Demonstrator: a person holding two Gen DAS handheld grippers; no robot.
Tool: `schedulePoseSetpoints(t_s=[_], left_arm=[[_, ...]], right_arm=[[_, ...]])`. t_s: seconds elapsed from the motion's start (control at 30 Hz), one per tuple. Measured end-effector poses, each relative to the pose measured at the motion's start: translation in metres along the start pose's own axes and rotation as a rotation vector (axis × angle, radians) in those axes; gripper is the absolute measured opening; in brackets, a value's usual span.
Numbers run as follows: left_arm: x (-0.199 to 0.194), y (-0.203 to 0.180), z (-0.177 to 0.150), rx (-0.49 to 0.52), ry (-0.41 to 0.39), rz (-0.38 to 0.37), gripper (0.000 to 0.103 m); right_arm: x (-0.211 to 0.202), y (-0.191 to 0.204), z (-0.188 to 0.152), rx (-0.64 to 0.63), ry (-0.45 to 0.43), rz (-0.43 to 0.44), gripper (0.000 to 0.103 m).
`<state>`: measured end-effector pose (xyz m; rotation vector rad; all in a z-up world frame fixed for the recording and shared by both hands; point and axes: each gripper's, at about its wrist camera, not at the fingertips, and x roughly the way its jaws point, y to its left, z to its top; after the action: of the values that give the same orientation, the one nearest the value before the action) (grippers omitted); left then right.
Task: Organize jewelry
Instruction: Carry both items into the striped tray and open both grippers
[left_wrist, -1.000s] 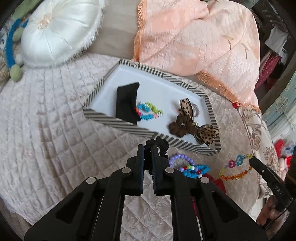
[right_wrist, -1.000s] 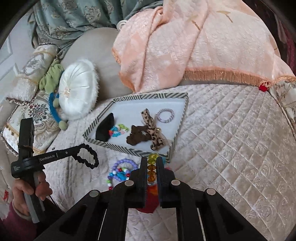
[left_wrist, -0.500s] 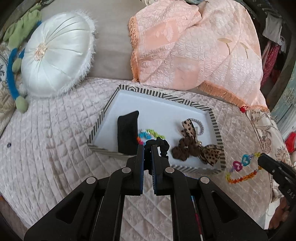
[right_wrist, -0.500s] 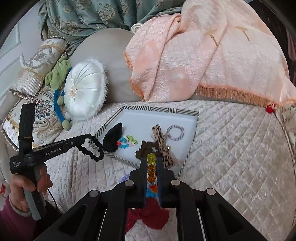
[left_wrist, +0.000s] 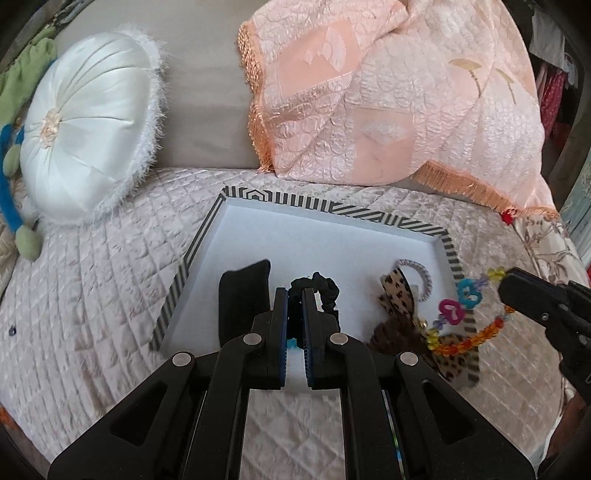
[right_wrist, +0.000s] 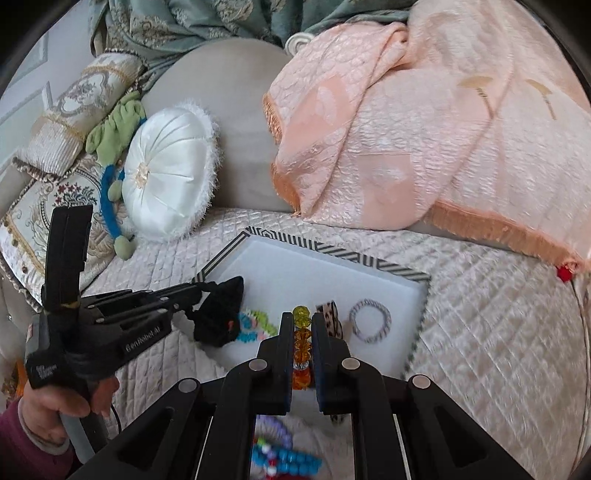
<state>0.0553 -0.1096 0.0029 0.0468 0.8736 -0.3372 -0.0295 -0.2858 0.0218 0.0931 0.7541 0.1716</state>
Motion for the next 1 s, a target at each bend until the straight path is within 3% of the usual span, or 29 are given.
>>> schedulePoseSetpoints(t_s=[0.27,0.63,1.0], left_arm=[[0.044,0.008,0.017,-0.022,0.04,0.004,0.006],[0.082,0.017,0.026,-0.088,0.1,-0.028,0.006],[0.106,0.017,0.022,-0.06,0.137,0.056,0.006]], right_arm=[[0.061,-0.001,0.028,-0.064,0.056,0.0,0.008],[0.132,-0.019,0.049,-0.057,0.138,0.02,0.008],[0.185,-0.066,0.044,0.013,0.251,-0.086,0.008]])
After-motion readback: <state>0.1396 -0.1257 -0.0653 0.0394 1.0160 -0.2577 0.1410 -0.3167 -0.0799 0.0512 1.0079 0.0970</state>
